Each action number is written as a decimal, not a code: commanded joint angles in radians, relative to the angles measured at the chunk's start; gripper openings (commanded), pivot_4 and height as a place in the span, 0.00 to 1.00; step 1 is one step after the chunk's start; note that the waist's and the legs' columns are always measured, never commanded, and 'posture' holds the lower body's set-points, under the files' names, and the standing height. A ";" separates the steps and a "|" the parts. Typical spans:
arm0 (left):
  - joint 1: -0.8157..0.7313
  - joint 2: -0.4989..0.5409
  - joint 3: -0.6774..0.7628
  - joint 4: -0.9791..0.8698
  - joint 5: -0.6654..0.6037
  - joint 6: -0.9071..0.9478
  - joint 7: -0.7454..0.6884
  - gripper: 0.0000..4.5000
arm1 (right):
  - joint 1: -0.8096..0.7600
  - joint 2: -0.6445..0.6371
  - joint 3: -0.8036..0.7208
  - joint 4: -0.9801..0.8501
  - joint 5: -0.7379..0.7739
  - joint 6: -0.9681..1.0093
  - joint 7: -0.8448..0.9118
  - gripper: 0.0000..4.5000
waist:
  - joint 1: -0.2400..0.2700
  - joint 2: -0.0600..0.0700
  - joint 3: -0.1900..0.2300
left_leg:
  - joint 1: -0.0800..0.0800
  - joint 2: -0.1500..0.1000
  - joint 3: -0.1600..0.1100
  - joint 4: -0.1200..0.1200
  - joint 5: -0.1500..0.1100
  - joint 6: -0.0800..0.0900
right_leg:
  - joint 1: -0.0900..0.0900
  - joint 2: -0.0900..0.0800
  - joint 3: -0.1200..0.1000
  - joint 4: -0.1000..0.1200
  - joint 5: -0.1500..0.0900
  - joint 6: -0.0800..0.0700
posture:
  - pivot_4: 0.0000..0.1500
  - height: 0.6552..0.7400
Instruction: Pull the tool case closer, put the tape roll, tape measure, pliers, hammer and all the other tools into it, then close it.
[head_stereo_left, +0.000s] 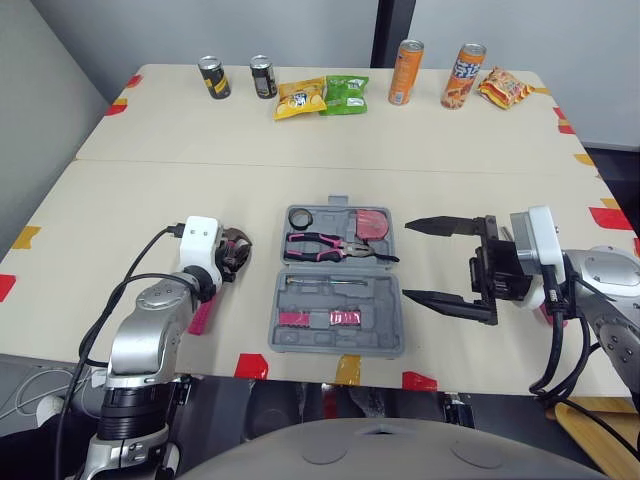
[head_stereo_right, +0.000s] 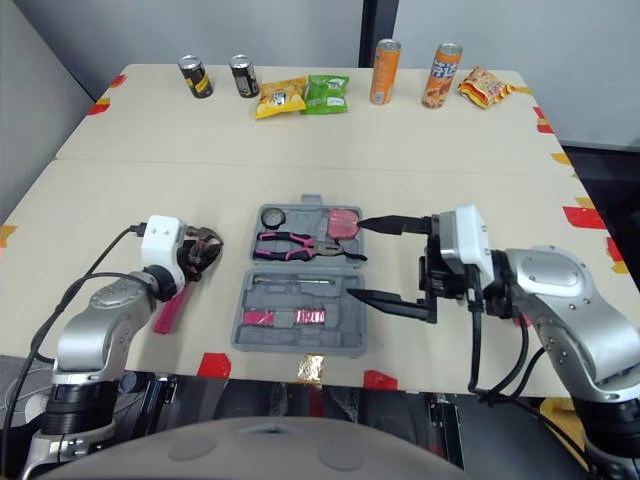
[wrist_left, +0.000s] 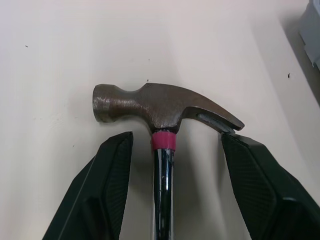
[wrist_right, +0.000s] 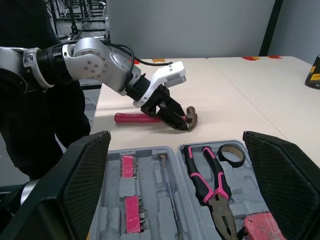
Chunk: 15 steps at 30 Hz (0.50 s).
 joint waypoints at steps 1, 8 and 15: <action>-0.022 -0.009 0.001 0.014 0.008 -0.005 0.032 0.66 | -0.008 -0.008 -0.020 -0.011 0.014 -0.003 0.004 1.00 | 0.000 0.000 0.000 | 0.000 0.000 0.000 0.000 0.000 0.000 | 0.000 0.000 0.000 0.000 0.000 0.000 | 1.00 1.00; -0.009 -0.004 0.005 0.016 0.001 0.004 0.043 0.23 | -0.007 -0.005 -0.019 -0.012 0.010 -0.004 0.002 1.00 | 0.001 0.000 0.000 | 0.000 0.000 0.000 0.000 0.000 0.000 | 0.000 0.000 0.000 0.000 0.000 0.000 | 1.00 1.00; 0.005 0.000 0.022 0.025 -0.010 -0.027 0.027 0.01 | -0.008 0.000 -0.013 -0.011 0.007 -0.006 -0.001 1.00 | 0.000 0.000 0.000 | 0.000 0.000 0.000 0.000 0.000 0.000 | 0.000 0.000 0.000 0.000 0.000 0.000 | 1.00 1.00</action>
